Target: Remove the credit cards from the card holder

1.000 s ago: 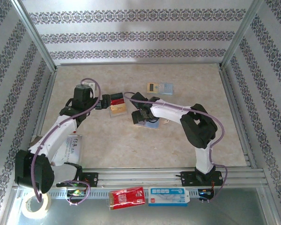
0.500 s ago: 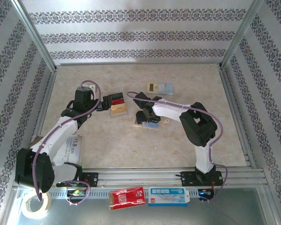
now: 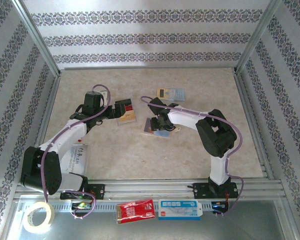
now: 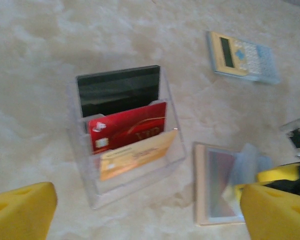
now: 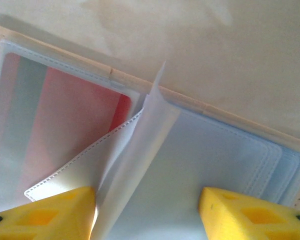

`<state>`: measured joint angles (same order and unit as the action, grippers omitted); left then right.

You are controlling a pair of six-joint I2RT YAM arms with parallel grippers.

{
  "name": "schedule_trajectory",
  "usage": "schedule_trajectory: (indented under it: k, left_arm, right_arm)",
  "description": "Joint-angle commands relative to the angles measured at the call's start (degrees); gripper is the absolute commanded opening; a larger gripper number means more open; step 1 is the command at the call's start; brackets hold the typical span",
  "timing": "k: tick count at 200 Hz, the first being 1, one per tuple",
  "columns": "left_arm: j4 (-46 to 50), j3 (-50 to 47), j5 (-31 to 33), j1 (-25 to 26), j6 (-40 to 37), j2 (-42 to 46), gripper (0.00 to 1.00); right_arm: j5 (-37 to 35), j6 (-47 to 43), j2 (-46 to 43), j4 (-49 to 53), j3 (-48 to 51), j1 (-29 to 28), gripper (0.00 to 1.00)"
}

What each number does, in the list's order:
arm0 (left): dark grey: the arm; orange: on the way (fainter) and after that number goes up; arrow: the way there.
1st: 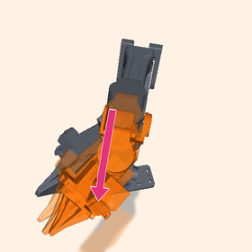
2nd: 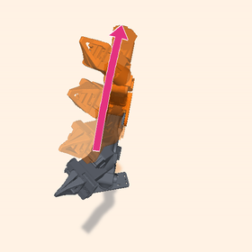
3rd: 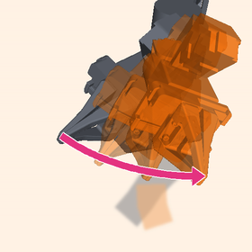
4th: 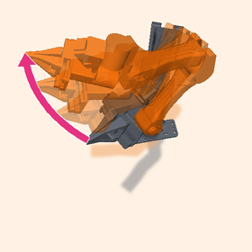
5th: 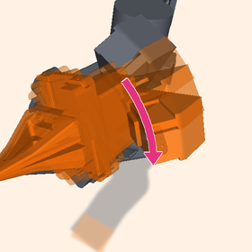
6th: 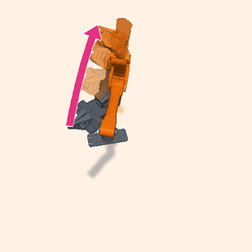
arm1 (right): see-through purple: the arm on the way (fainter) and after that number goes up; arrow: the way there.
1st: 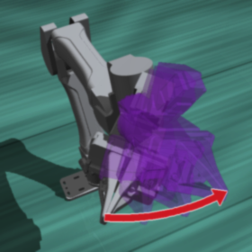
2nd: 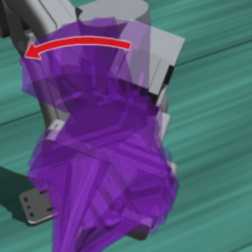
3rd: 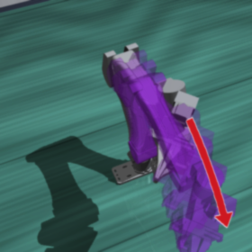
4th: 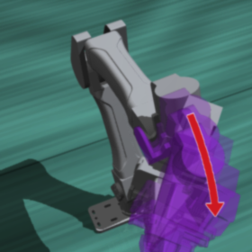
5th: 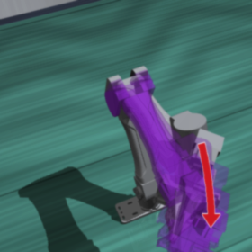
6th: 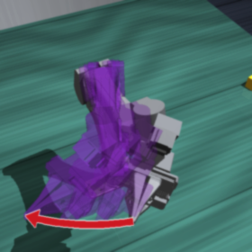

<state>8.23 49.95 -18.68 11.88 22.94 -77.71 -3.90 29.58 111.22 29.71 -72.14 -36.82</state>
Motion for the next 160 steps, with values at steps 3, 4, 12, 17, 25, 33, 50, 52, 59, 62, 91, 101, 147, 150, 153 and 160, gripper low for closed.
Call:
schedule_trajectory:
  k: [3,4,12,17,25,33,50,52,59,62,91,101,147,150,153,160]
  left_arm:
    - [-3.72,-0.43,-6.46,-0.13,7.42,-1.97,0.88]
    - [-3.69,-0.41,-6.50,0.01,7.58,-2.12,0.87]
    - [-3.25,0.01,-6.77,0.65,8.87,-3.17,0.84]
    - [-2.73,0.42,-6.92,1.12,9.10,-3.94,0.82]
    - [-2.00,0.99,-6.99,1.92,9.27,-5.06,0.79]
    - [-1.71,1.43,-7.03,2.83,9.56,-6.06,0.77]
    - [-2.48,1.91,-8.08,5.07,10.95,-8.11,0.70]
    - [-2.73,2.04,-8.36,5.39,11.15,-8.32,0.69]
    - [-3.38,2.13,-9.10,6.41,11.87,-9.14,0.67]
    - [-3.66,2.16,-9.29,6.78,12.22,-9.44,0.66]
    - [-3.88,3.28,-9.51,10.09,14.75,-12.21,0.61]
    - [-4.73,3.44,-9.75,11.21,15.45,-12.98,0.59]
    - [-8.95,4.87,-12.68,14.96,19.75,-18.79,0.45]
    - [-9.29,5.02,-12.93,15.16,19.96,-19.25,0.44]
    - [-9.62,5.14,-13.19,15.31,20.14,-19.64,0.43]
    - [-10.62,5.50,-13.87,15.73,20.68,-20.61,0.40]
  right_arm:
    - [3.31,0.60,2.63,1.81,3.45,0.98,0.57]
    - [3.43,0.62,2.61,1.74,3.47,1.01,0.57]
    - [4.17,0.78,2.38,1.27,3.58,1.15,0.55]
    - [4.56,0.82,2.36,0.97,3.67,1.28,0.54]
    - [4.65,1.15,2.12,0.80,3.76,1.28,0.53]
    - [4.75,1.39,1.81,0.48,3.91,1.27,0.52]
    - [4.65,1.92,1.30,-0.07,4.21,1.42,0.50]
    - [4.68,2.00,1.20,-0.13,4.27,1.43,0.50]
    - [4.75,2.20,0.96,-0.55,4.58,1.40,0.49]
    - [4.81,2.29,0.79,-0.72,4.63,1.55,0.49]
    - [5.56,3.04,-0.60,-2.76,6.24,1.89,0.47]
    - [5.65,3.29,-1.01,-3.32,6.72,2.00,0.46]
    - [6.41,4.15,-2.19,-5.17,8.04,2.55,0.43]
    - [6.45,4.25,-2.30,-5.27,8.14,2.62,0.43]
    - [6.45,4.34,-2.36,-5.42,8.23,2.63,0.43]
    - [6.45,4.49,-2.69,-5.82,8.56,2.64,0.43]
